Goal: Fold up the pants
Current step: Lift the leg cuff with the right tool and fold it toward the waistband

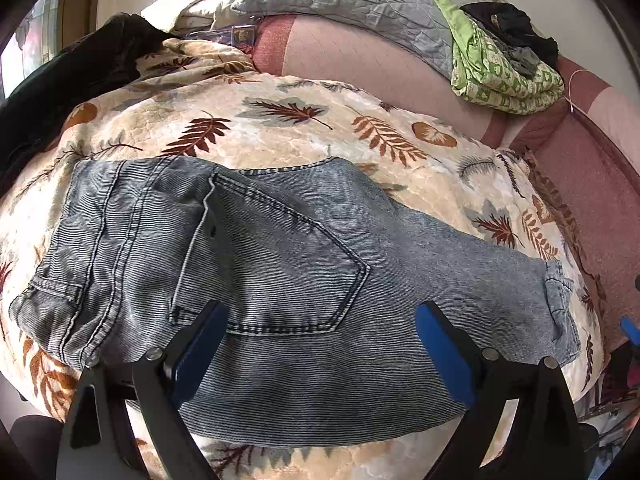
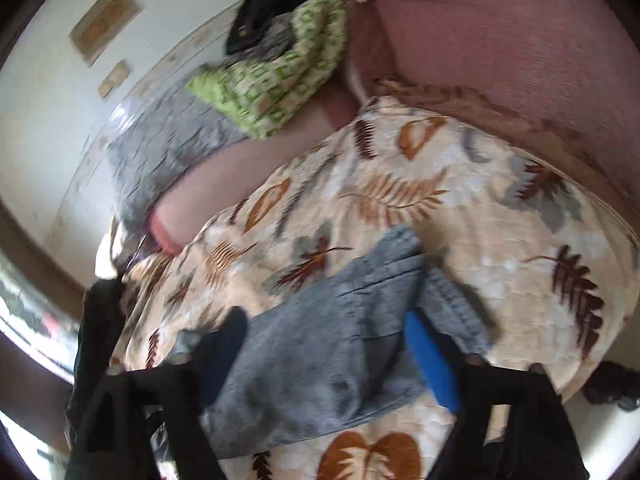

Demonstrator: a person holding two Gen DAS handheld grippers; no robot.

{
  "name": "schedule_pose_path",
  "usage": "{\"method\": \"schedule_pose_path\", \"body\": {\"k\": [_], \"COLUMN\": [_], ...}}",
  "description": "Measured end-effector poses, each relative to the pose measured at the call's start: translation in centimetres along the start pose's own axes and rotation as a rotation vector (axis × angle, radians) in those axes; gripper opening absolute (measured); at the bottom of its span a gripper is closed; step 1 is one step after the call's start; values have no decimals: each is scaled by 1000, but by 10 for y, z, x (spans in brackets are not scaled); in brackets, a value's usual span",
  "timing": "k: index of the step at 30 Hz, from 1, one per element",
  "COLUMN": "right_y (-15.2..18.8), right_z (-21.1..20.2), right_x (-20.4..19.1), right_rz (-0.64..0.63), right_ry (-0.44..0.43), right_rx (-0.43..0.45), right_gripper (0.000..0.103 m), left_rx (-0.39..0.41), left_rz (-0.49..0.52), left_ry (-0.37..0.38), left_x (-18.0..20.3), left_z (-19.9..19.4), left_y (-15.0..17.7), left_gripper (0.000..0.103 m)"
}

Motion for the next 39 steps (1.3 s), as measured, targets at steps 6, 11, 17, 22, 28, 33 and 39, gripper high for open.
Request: {"method": "schedule_pose_path", "body": {"k": [6,11,17,22,28,33,39], "right_y": [-9,21,45,27,-3,-1,7], "right_z": [17,60,159,143,89,70,50], "right_x": [58,-26,-52,-19,56,106,120], "right_rz": [103,-378,-667,-471,-15,260,396], "right_ry": [90,262,590,483,250,50,0], "right_rx": [-173,-88,-99,-153,-180,-237,-237], "right_gripper": [93,91,38,12,15,30,71], "left_rx": [-30,-39,-81,-69,-67,-78,-83], "left_rz": [84,110,103,124,137,147,144], "left_ry": [107,108,77,87,118,122,101], "left_x": [70,90,72,67,76,81,75], "left_z": [24,25,27,23,24,28,30], "left_y": [-22,-14,13,20,18,14,9], "left_gripper": [96,96,96,96,96,96,96]}}
Point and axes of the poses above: each gripper's, at about its wrist camera, not at the fingertips, and z roughly the way its jaws point, x to its right, y to its underside, the point moved 4 cm from there along z, roughly the way its jaws point, and after that the axes turned 14 degrees about z, right-handed, at the moved point
